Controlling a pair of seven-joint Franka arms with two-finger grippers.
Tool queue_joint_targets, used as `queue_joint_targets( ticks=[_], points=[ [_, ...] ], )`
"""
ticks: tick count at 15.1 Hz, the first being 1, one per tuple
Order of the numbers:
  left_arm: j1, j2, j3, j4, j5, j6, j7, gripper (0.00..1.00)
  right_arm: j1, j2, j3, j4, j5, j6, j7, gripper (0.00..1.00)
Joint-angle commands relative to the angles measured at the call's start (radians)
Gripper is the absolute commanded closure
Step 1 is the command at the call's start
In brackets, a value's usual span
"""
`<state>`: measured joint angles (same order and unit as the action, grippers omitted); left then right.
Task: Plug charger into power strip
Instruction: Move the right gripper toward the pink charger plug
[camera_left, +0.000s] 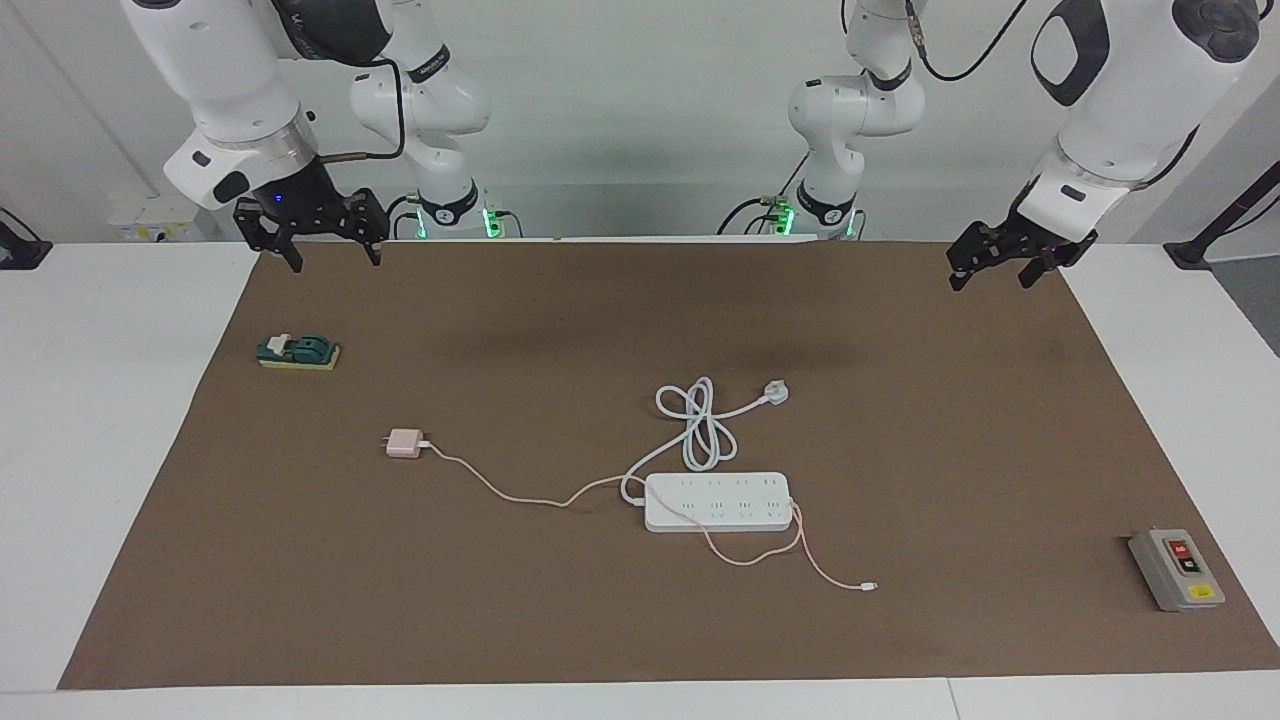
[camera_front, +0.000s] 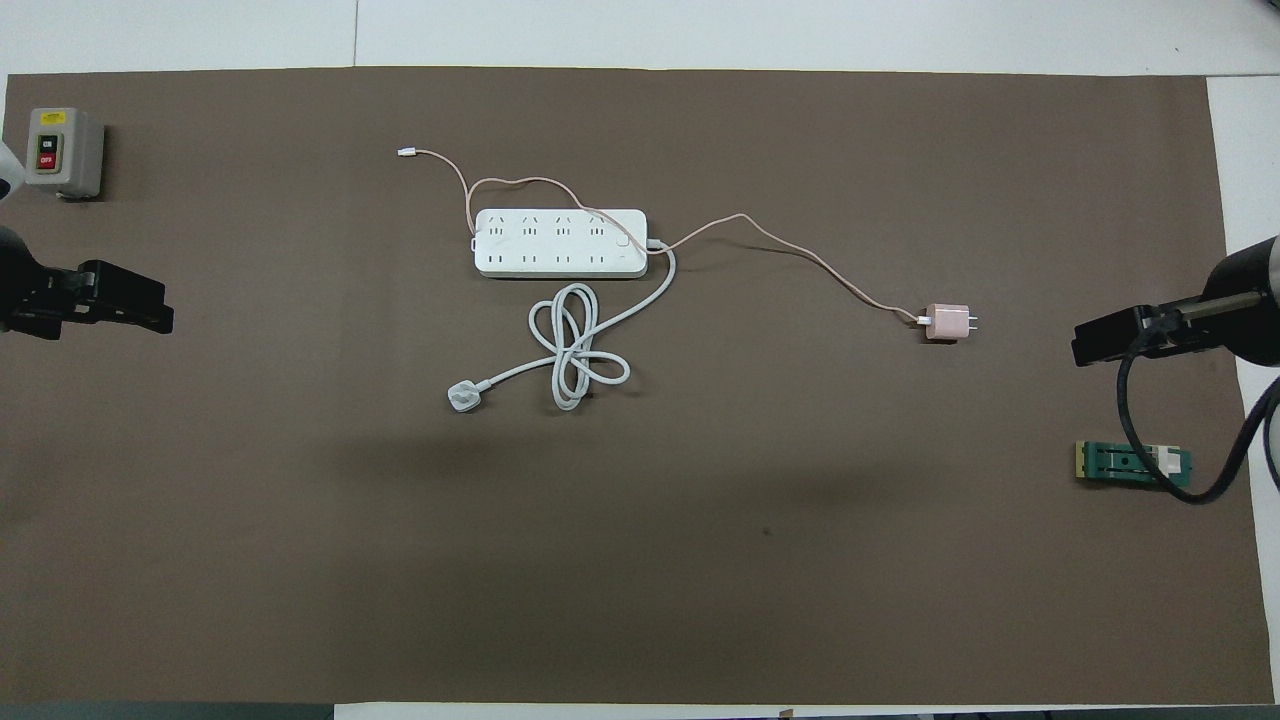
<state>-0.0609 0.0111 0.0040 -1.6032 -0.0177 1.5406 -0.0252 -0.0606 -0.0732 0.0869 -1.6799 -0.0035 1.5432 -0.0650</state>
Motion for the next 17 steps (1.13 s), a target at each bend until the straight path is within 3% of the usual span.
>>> queue_joint_targets(
  ticks=[1,9,11,14,17],
  points=[
    [0.001,-0.017,0.001,-0.015,0.012,0.001,0.005,0.0,-0.016,-0.019,0.008,-0.023,0.019,0.003,0.014,0.0],
    [0.003,-0.017,0.001,-0.015,0.012,0.001,0.005,0.0,-0.007,-0.022,0.008,-0.033,0.02,0.005,0.033,0.0],
    [0.003,-0.017,0.001,-0.015,0.012,0.001,0.005,0.0,-0.018,-0.01,0.008,-0.04,0.037,0.003,0.179,0.0],
    [0.001,-0.017,0.001,-0.015,0.012,0.001,0.005,0.0,-0.117,0.054,0.008,-0.055,0.212,0.003,0.487,0.0],
    [0.003,-0.017,0.001,-0.015,0.012,0.001,0.005,0.0,-0.231,0.169,0.005,-0.052,0.377,0.031,0.641,0.0]
  ],
)
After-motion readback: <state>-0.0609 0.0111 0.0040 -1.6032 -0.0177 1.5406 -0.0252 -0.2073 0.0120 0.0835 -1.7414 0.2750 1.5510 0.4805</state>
